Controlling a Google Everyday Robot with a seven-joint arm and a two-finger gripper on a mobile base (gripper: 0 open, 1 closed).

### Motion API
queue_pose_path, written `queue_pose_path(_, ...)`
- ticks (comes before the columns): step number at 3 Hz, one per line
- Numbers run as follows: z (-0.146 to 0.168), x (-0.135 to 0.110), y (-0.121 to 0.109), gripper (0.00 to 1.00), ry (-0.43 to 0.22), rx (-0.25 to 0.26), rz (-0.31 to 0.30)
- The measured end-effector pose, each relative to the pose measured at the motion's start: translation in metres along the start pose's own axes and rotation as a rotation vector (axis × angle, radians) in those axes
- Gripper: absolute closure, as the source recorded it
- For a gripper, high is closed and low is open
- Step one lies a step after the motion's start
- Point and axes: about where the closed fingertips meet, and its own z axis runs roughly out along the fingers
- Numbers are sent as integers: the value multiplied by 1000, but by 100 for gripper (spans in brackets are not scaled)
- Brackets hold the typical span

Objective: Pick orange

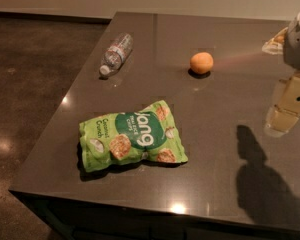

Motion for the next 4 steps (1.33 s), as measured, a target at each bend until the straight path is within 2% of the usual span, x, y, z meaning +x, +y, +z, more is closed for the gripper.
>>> queue_pose_path(1, -1, -1, -1, 0, -2, 2, 1)
queue_pose_path(2, 14, -14, -21, 0, -21, 7, 41)
queue_pose_path(3, 42, -27, -59, 0, -60, 25, 132)
queue_pose_path(4, 79, -38, -109, 0, -120, 61, 251)
